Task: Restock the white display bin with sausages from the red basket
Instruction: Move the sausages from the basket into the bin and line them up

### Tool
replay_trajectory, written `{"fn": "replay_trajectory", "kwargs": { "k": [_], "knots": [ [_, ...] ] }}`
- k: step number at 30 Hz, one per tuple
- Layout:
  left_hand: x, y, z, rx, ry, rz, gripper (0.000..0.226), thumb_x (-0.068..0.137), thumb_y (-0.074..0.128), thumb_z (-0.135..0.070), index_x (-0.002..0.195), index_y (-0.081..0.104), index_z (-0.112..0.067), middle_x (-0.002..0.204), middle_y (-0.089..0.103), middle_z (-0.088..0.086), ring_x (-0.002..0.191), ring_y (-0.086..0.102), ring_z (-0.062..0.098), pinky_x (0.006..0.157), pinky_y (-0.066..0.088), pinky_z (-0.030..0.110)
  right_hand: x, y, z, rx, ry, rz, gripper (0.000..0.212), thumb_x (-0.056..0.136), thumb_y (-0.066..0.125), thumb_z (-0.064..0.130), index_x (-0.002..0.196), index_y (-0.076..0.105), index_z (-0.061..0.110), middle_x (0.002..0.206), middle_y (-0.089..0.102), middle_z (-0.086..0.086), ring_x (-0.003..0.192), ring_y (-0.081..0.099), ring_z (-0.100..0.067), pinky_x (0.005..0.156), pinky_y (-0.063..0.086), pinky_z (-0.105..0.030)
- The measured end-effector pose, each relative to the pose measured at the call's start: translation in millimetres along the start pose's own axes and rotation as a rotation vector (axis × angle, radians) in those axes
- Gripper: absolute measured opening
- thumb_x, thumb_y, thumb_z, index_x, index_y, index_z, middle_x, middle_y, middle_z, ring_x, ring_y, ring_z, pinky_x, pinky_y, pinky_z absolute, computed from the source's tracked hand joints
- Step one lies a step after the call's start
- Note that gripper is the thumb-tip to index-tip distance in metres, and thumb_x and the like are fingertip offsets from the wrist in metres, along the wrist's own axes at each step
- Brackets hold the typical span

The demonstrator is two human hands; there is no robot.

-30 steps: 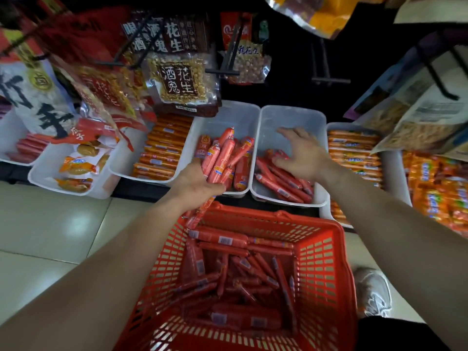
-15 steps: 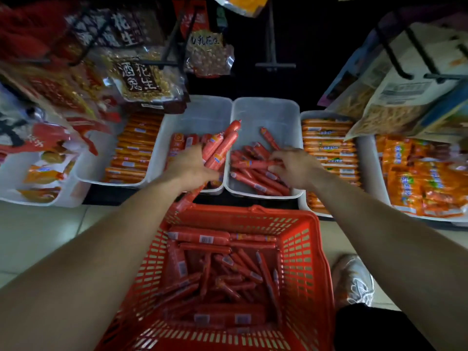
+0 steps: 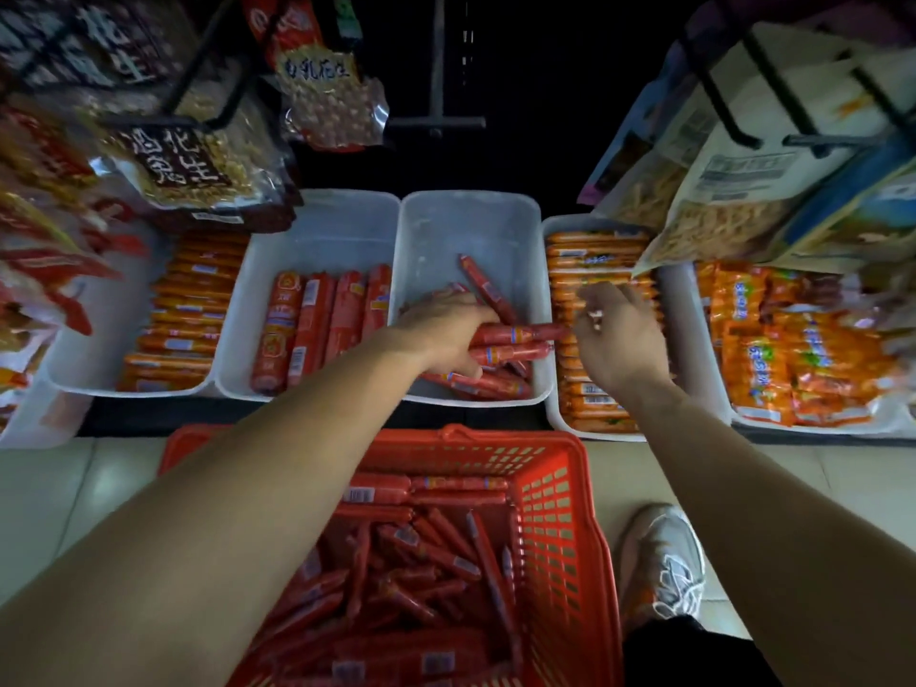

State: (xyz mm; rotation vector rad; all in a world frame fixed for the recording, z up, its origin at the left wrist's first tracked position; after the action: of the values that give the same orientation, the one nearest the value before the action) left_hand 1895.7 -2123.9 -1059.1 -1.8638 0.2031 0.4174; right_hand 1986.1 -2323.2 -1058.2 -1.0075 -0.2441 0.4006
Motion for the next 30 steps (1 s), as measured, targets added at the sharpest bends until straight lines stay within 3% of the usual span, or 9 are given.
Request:
{"fn": "replay_trajectory", "kwargs": {
  "k": [3,6,12,17,21,23,25,27,30],
  "knots": [
    [-20,5,17,-0.01,-0.039,-0.059,0.076,0.078,0.076,-0.05,0.145,0.046,-0.03,0.145,0.049,-0.002,0.132,0.046,0.022,0.107,0.041,0.036,-10,21,17,-0.185,-0.234,0.262,0.054,0.096,0.051,0.039,0.148,0.044,0.025,0.15,0.043,-0.004,0.136,0.039,-0.031,0.109,0.034,-0.046],
    [-40,11,36,0.002,-0.085,-0.072,0.063,0.089,0.065,-0.053,0.144,0.049,-0.027,0.146,0.052,-0.003,0.133,0.048,0.02,0.106,0.043,0.037,-15,44,27,-0.384,-0.332,0.453,0.067,0.099,0.033,0.058,0.158,0.021,0.028,0.164,0.021,0.003,0.15,0.015,-0.024,0.121,0.014,-0.044],
    [-61,22,52,-0.071,-0.094,-0.213,0.056,0.088,0.069,-0.048,0.137,0.057,-0.025,0.141,0.055,-0.006,0.132,0.045,0.016,0.106,0.038,0.033,-20,73,40,-0.552,-0.402,0.662,0.068,0.102,0.025,0.056,0.158,-0.008,0.035,0.167,0.005,-0.003,0.153,0.008,-0.024,0.119,-0.016,-0.054],
    [-61,26,60,-0.035,-0.029,-0.212,0.061,0.086,0.068,-0.054,0.14,0.056,-0.028,0.144,0.053,-0.009,0.137,0.037,0.014,0.109,0.035,0.033,0,65,36,-0.543,-0.409,0.655,0.086,0.094,0.046,0.061,0.158,-0.004,0.034,0.167,0.015,0.003,0.153,0.008,-0.018,0.12,-0.013,-0.054],
    [-51,31,64,0.009,-0.001,-0.203,0.056,0.087,0.067,-0.051,0.14,0.055,-0.036,0.148,0.05,-0.012,0.139,0.035,0.014,0.113,0.032,0.036,17,62,47,-0.522,-0.391,0.651,0.087,0.078,0.063,0.068,0.152,0.029,0.039,0.158,0.032,0.004,0.149,0.02,-0.022,0.121,-0.007,-0.055],
    [-48,35,65,0.056,0.01,-0.221,0.055,0.091,0.064,-0.046,0.143,0.051,-0.037,0.153,0.045,-0.011,0.144,0.031,0.015,0.118,0.026,0.036,24,63,57,-0.517,-0.418,0.635,0.09,0.073,0.063,0.075,0.149,0.038,0.034,0.157,0.031,0.003,0.147,0.022,-0.023,0.122,0.0,-0.05],
    [-45,37,63,0.057,0.014,-0.194,0.057,0.095,0.058,-0.046,0.149,0.043,-0.034,0.16,0.033,-0.01,0.15,0.021,0.016,0.122,0.019,0.038,31,68,62,-0.442,-0.342,0.699,0.103,0.073,0.063,0.077,0.156,0.025,0.029,0.165,0.014,-0.001,0.15,0.014,-0.024,0.122,0.011,-0.041],
    [-46,36,63,-0.026,-0.003,-0.211,0.058,0.098,0.054,-0.045,0.151,0.04,-0.028,0.162,0.03,-0.006,0.152,0.018,0.018,0.123,0.018,0.042,32,82,64,-0.364,-0.249,0.78,0.112,0.074,0.052,0.084,0.159,0.0,0.034,0.167,-0.009,0.005,0.153,0.0,-0.022,0.123,0.01,-0.041],
    [-60,31,81,-0.067,-0.024,-0.471,0.041,0.092,0.065,-0.039,0.131,0.066,-0.024,0.135,0.061,0.0,0.129,0.048,0.027,0.106,0.043,0.046,24,108,66,-0.3,-0.268,0.799,0.093,0.085,0.033,0.082,0.156,-0.012,0.042,0.166,-0.014,0.008,0.154,-0.009,-0.023,0.123,0.0,-0.044]
  ]
}}
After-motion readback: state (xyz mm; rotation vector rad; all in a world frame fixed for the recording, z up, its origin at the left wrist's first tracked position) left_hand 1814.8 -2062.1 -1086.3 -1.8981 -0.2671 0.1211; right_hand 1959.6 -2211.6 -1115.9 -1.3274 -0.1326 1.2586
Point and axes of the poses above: each hand's wrist, its own x-axis towards the middle knuckle, its own y-axis out of the palm, z = x × y, the point moved 2 cm from there along x, towards the middle knuckle
